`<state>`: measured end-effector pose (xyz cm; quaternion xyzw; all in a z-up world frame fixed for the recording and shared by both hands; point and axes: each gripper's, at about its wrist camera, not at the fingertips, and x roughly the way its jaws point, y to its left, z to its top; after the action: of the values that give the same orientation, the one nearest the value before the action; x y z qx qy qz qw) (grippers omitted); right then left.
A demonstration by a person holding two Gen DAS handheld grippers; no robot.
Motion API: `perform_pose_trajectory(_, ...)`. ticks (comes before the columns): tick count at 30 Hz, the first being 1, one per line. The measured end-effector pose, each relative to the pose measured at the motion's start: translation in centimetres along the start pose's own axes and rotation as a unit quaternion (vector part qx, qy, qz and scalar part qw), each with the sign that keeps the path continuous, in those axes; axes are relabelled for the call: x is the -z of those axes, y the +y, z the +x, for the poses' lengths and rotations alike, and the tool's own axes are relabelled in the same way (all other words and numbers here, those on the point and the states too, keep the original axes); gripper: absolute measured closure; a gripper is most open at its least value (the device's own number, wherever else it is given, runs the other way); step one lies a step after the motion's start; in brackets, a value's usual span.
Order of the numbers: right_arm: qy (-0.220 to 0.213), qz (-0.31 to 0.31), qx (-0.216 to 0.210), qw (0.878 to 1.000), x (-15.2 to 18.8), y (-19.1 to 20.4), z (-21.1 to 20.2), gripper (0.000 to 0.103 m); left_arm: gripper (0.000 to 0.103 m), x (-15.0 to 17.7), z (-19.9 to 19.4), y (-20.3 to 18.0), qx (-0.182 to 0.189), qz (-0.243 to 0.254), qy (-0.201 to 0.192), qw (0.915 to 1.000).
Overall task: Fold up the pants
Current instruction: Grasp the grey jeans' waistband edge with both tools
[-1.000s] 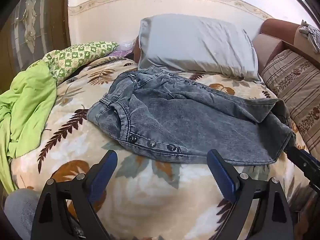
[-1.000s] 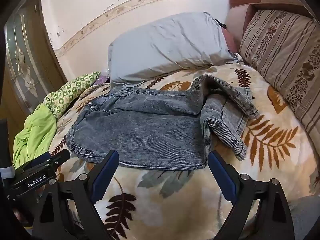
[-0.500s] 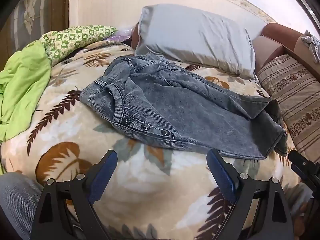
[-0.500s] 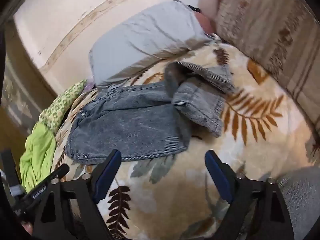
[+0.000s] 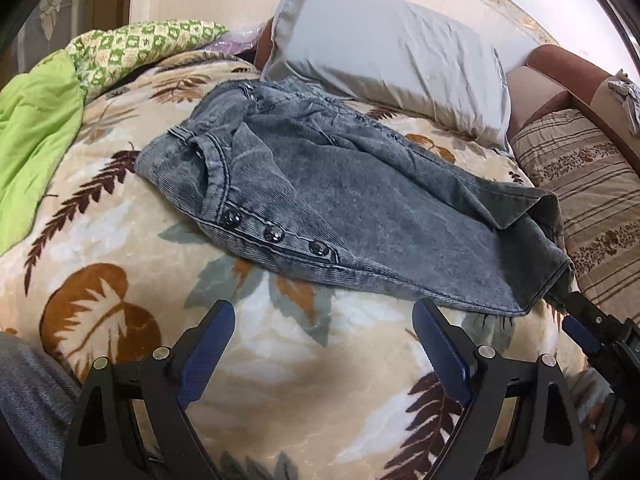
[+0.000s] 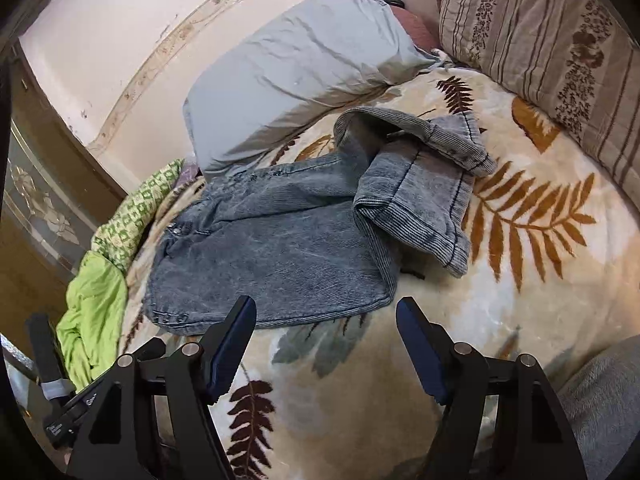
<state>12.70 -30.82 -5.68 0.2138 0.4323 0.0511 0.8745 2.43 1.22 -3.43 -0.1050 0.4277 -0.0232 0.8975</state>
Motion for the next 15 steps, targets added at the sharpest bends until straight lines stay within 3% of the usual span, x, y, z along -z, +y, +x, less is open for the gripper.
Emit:
perform_pose_trajectory(7,0.01,0.043,0.001,0.999,-3.6,-2.0,1.9,0.029,0.012,-1.8,3.1,0.8,0.036,-0.04,0.053,0.9971)
perform_pose_trajectory(13,0.004,0.123,-0.008,0.992,-5.8,-6.2,2.2,0.033,0.013,-4.2,6.5,1.4,0.084,-0.09,0.101,0.9872)
perform_pose_trajectory(15,0.006,0.15,-0.016,0.989,-6.3,-7.3,2.3,0.034,0.014,-4.8,7.9,1.4,0.074,-0.098,0.12,0.9852)
